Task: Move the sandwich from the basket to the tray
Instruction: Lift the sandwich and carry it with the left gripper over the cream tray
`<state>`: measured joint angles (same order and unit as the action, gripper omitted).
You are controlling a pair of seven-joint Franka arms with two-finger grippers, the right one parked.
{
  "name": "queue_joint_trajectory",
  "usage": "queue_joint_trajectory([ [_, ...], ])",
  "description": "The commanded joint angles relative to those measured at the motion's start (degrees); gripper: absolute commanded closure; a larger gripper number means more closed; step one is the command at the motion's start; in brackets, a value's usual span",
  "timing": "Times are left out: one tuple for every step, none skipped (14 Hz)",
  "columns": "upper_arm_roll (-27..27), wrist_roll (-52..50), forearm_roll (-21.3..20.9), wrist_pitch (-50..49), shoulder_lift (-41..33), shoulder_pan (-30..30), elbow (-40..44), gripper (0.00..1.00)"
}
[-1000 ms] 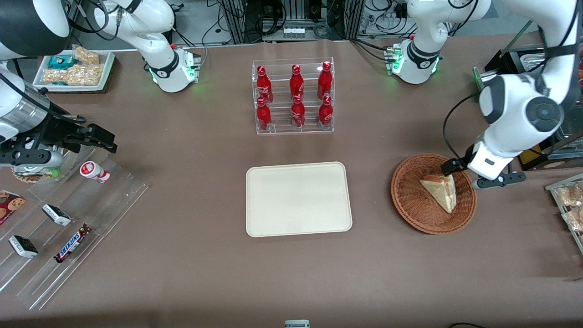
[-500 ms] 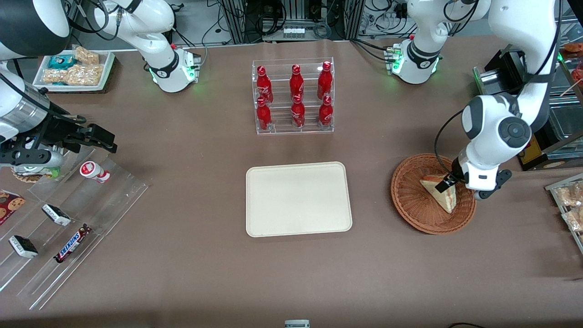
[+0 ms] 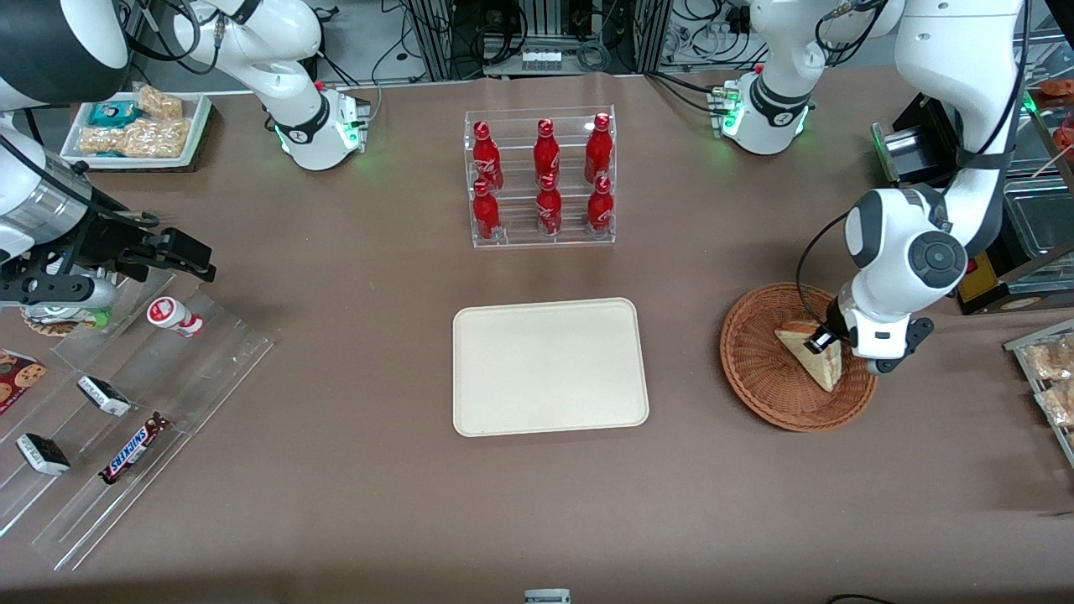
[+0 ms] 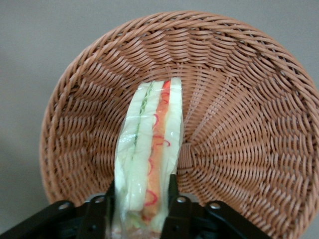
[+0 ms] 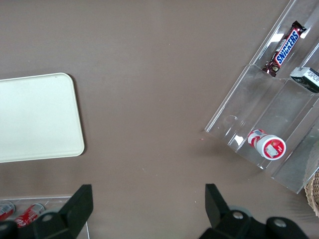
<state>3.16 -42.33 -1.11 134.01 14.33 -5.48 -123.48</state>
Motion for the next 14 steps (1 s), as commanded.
queue_joint_trajectory([
  [-0.3,-0.9,-0.7,-10.4,-1.0,-2.9,7.8,1.00],
  [-0.3,-1.4,-0.3,-12.4,-0.8,-4.7,10.7,1.00],
  [-0.3,-1.4,0.3,-13.5,-0.5,-6.9,12.8,1.00],
  [-0.3,-1.3,0.5,-14.0,0.0,-8.9,14.3,1.00],
  [-0.4,-0.5,1.3,-14.0,0.9,-11.1,16.1,0.99],
  [-0.4,-0.4,1.5,-13.8,2.4,-13.7,18.0,0.98],
  [-0.4,-0.5,1.5,-13.7,4.8,-17.3,21.3,0.98],
  [-0.5,-0.4,1.5,-13.7,7.9,-20.9,24.9,0.98],
  [-0.5,-0.4,1.3,-13.6,11.2,-23.6,28.7,0.98],
  [-0.5,-0.6,1.5,-13.5,14.3,-25.8,32.1,0.98],
  [-0.5,-1.3,1.5,-13.4,17.3,-28.3,35.6,0.98],
  [-0.5,-2.0,1.5,-13.3,20.3,-31.1,39.2,0.98],
  [-0.4,-4.1,1.3,-13.3,23.3,-33.3,42.3,0.98],
  [-0.4,-6.4,0.8,-13.1,25.9,-35.1,45.1,0.98],
])
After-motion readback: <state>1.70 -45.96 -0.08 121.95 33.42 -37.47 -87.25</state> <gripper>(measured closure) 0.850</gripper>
